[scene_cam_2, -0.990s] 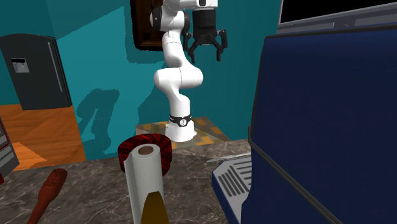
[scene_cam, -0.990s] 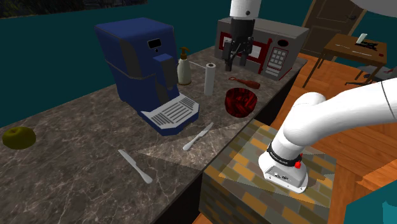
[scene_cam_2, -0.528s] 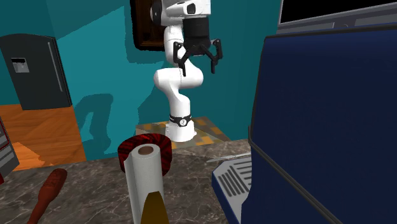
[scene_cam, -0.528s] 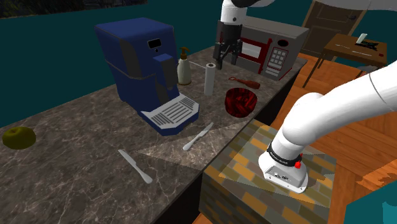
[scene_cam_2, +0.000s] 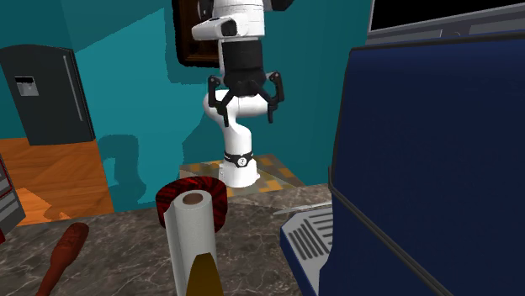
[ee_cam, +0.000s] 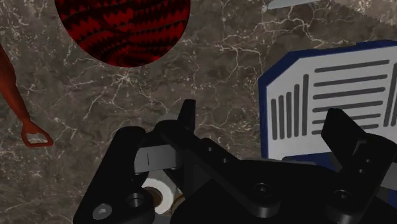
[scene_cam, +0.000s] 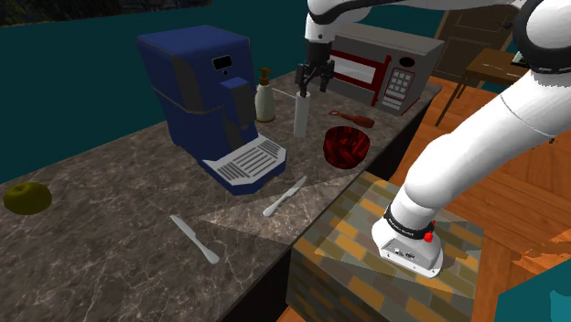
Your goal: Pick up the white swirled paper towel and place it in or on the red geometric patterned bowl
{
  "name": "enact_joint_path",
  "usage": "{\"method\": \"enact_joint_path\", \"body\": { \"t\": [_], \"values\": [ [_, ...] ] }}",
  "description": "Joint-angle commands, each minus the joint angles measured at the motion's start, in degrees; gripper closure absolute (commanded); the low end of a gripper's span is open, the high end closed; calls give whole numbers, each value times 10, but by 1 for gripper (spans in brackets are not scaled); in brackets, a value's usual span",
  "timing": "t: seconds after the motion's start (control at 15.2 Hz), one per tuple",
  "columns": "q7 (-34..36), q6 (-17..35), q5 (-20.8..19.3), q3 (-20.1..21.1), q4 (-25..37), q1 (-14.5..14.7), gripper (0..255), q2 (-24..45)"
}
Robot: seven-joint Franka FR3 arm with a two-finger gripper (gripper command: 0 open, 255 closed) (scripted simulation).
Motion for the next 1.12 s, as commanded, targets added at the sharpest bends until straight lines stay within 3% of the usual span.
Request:
{"method": "enact_joint_path", "body": {
  "t": [0.0,0.92,1.06],
  "values": [
    [-8,19,-1,-10,18,-6,0,35],
    [-63,82,36,-62,240,-54,0,309],
    [-64,89,37,-62,238,-55,0,314]
  ]
}}
